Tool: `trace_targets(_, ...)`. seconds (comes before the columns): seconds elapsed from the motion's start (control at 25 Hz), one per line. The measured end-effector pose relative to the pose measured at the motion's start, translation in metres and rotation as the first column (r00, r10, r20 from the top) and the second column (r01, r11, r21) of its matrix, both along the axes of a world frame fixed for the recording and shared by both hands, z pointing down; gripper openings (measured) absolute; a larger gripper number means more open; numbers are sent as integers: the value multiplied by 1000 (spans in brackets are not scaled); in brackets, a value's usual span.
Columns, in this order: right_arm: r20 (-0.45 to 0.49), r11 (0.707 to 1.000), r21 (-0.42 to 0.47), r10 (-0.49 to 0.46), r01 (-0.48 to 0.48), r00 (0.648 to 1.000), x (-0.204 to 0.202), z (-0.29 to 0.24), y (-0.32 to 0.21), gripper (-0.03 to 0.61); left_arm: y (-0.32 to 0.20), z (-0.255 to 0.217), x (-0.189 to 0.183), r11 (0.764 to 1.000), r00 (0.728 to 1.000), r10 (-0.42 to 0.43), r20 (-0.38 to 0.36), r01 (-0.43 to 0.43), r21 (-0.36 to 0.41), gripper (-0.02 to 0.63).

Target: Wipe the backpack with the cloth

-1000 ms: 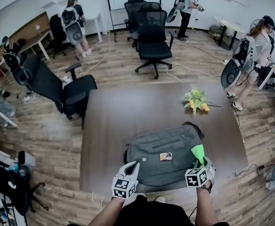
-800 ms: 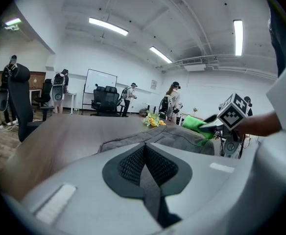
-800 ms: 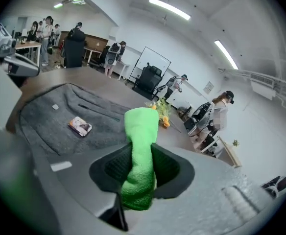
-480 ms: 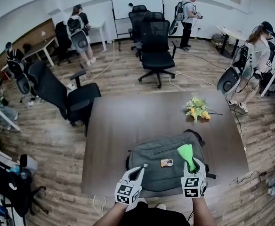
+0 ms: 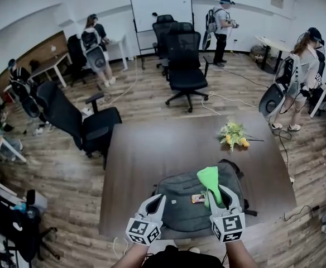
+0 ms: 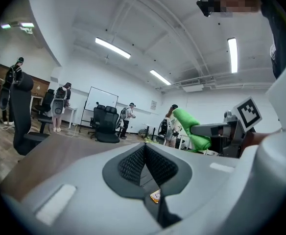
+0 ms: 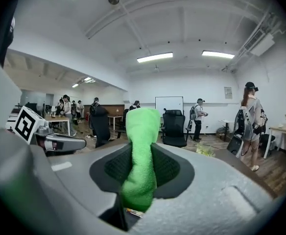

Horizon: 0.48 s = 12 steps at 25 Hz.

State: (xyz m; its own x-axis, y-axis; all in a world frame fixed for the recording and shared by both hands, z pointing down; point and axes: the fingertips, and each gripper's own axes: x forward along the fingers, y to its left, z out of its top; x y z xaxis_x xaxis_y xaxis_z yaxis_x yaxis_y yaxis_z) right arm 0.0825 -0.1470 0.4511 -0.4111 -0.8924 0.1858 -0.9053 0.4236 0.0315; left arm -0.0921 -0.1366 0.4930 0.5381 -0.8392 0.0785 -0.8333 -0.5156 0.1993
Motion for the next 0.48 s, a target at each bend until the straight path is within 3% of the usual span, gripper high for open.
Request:
trace_targets(0.16, 29, 998, 49, -28, 26, 999, -6, -22, 2, 100, -4, -30, -4, 998, 1000, -10, -18, 11, 64, 18)
trace_targets(0.48, 25, 994, 111, -26, 23, 999, -7, -34, 1, 92, -2, -44, -3, 993, 999, -17, 40, 12, 120, 18)
